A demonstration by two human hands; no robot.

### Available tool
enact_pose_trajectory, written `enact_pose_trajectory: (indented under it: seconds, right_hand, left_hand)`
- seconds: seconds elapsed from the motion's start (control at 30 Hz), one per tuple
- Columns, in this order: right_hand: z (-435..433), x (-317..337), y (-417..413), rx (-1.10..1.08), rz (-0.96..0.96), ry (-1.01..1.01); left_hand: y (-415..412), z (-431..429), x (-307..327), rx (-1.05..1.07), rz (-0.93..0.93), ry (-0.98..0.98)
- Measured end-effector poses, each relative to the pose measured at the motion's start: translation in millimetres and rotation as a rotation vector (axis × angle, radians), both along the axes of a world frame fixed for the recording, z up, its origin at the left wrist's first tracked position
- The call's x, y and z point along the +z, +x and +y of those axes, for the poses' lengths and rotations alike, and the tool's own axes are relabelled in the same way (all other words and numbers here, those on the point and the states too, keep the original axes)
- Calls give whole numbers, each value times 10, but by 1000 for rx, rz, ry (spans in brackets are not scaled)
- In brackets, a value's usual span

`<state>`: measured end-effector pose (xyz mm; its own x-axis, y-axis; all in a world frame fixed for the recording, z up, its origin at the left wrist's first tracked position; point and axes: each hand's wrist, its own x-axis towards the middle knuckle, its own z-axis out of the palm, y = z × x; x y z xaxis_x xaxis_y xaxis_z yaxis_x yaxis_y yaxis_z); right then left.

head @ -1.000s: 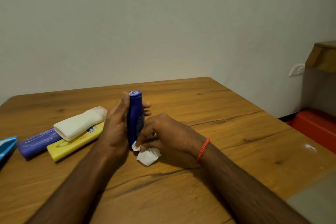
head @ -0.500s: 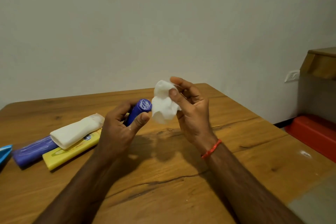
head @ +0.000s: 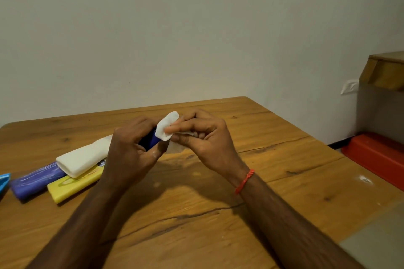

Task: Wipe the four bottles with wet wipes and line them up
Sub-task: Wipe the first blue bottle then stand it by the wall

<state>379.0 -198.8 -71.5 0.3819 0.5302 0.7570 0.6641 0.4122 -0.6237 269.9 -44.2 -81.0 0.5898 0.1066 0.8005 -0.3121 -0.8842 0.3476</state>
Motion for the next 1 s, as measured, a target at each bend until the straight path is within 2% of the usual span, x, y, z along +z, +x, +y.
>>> enact_pose_trajectory:
  seconds: [0.13,0.2,0.43,0.6,0.67,0.8,0.87,0.93,1.0]
  right_hand:
    - [-2,1,-20,16,205,11]
    - [1,-6,-12,3,227,10]
    - [34,-34,-14,-78,-4,-26]
    - [12,-20,-9,-50,-61,-31]
    - [19,-20,-13,-61,6,-13]
    - [27,5,-29,-29,301,-8]
    - [21,7,-13,-3,370,-24]
    - [21,-6,-2,-40,325,-46]
    - [30,-23,-12,-110,197,-82]
  left_hand:
    - [-5,-21,-9,-59,9,-66]
    - [-7,-3,-28,-74,13,-85]
    - [9,35,-70,31,-24,-149]
    - [17,-23,-68,-56,-3,-81]
    - [17,-43,-57,-82,-8,-68]
    - [1,-72,-19,-67,7,-39]
    - [3,-109,-11,-66,9,-74]
    - [6,-124,-18,-57,-4,-145]
    - [3,-88,-33,-25,-19,-198]
